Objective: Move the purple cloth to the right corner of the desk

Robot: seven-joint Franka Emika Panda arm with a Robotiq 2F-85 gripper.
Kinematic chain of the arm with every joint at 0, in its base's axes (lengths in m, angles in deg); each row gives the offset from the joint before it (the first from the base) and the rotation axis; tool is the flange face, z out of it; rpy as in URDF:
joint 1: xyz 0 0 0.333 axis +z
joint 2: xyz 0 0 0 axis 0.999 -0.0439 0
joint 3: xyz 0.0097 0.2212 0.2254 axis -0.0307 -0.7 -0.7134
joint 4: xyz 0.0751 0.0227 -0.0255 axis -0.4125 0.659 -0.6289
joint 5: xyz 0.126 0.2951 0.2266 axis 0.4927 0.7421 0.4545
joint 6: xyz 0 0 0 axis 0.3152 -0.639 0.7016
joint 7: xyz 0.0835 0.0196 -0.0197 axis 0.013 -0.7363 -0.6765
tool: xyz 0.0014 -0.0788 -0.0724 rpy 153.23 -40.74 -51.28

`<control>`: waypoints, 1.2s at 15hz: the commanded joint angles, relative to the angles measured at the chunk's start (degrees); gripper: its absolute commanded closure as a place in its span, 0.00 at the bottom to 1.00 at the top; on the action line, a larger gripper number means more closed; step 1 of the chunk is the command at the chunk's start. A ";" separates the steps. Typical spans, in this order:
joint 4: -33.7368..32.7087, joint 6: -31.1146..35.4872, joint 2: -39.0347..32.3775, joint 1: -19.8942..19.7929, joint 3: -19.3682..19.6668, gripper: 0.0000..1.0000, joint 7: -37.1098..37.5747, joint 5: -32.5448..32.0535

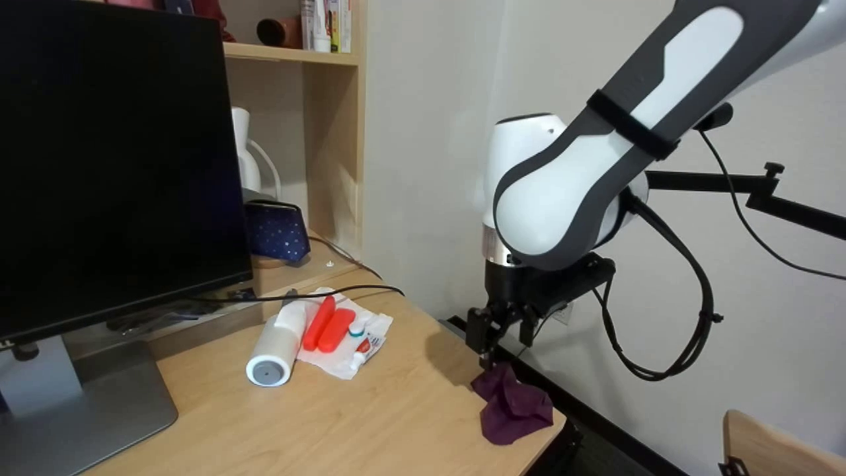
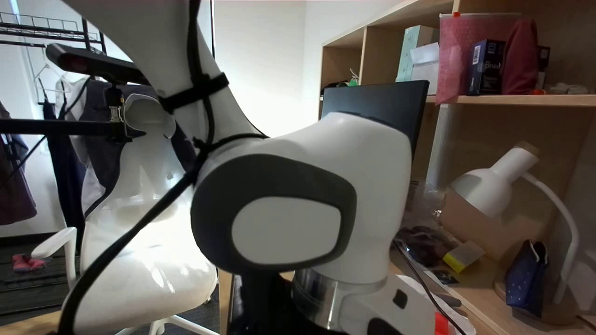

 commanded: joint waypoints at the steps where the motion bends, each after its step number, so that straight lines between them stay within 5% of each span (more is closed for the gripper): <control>1: 4.30 3.70 7.52 0.28 -2.04 0.00 -1.97 1.19; 11: 4.23 -6.10 14.12 3.76 -7.20 0.00 0.71 8.89; 18: 3.90 -5.17 13.19 3.59 -7.07 0.00 0.20 7.58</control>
